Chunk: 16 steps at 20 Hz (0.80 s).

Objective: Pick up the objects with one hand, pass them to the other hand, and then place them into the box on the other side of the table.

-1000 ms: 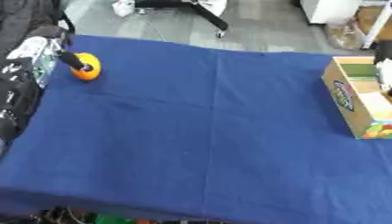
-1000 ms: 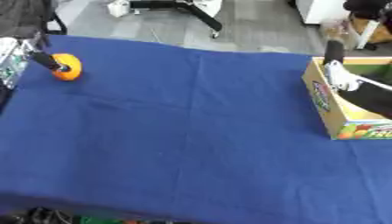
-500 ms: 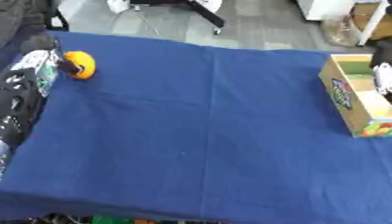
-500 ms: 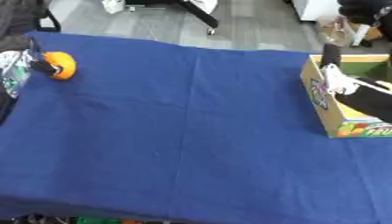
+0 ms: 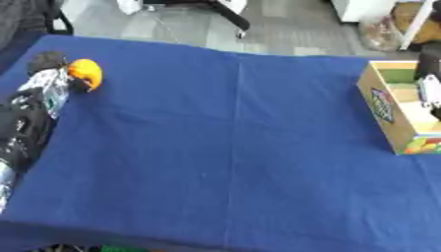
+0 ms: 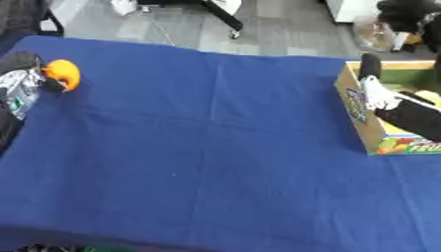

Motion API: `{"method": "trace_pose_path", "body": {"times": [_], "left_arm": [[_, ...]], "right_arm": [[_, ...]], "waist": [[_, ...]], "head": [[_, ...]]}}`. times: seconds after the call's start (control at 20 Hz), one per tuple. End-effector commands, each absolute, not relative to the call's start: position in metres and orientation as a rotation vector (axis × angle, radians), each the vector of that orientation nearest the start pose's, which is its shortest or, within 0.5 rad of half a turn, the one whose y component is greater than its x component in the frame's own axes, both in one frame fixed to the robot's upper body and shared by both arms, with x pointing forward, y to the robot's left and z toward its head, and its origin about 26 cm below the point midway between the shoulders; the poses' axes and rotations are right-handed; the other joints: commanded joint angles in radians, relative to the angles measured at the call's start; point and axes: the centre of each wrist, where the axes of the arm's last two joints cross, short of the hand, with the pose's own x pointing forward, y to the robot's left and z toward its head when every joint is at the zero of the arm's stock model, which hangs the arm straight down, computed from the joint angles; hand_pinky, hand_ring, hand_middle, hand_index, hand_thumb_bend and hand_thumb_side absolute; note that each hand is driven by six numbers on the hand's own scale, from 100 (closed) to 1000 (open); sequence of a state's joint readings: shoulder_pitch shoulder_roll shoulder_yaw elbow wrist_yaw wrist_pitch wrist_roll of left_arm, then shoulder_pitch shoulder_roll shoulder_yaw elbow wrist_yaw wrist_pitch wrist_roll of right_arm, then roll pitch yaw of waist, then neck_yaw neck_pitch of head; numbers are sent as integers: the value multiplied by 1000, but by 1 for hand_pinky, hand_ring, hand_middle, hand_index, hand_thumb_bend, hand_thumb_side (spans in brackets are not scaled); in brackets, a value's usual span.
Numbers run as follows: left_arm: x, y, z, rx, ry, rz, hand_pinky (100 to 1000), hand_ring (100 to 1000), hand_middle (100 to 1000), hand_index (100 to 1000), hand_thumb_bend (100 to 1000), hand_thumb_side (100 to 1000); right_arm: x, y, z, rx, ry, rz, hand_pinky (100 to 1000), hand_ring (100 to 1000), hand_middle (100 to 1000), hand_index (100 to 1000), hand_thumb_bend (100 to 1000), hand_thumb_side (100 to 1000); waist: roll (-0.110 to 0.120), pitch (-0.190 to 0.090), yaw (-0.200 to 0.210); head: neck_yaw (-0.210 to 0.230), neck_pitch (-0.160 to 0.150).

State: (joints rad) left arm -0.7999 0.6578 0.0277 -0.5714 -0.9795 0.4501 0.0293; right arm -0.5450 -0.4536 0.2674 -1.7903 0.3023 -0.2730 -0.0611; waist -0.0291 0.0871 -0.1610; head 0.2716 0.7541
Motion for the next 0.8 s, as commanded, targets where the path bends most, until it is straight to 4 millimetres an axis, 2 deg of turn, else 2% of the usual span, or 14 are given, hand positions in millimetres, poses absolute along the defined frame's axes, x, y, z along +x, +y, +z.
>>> {"method": "trace_pose_path", "body": {"times": [0.05,0.2,0.4,0.6,0.8], "left_arm": [[428,466,130,1480,-677,-563,332,355,329,436,136,339],[429,463,134,1485,-748,-540,288,322,284,398,132,322],[431,458,148,1452,-888,-510,268,314,269,383,165,303],[430,450,172,1422,-1059,-480,243,303,256,371,221,278],[425,433,200,1342,-1277,-445,228,296,250,364,261,247]], "right_arm": [[345,-210,217,452,3321,-1249,833,838,828,959,100,276],[346,-210,216,456,3324,-1251,833,839,828,960,100,276],[346,-211,215,464,3325,-1256,833,838,827,959,100,277],[347,-212,214,475,3325,-1262,833,838,827,959,100,275],[348,-212,214,478,3320,-1266,833,837,827,958,100,273]], "waist": [[-11,1,-1],[-11,-1,2],[-9,-6,8],[-7,-10,14],[-4,-14,19]], "head": [[3,-7],[4,-7],[0,-5],[-5,-3],[-17,-1]]}}
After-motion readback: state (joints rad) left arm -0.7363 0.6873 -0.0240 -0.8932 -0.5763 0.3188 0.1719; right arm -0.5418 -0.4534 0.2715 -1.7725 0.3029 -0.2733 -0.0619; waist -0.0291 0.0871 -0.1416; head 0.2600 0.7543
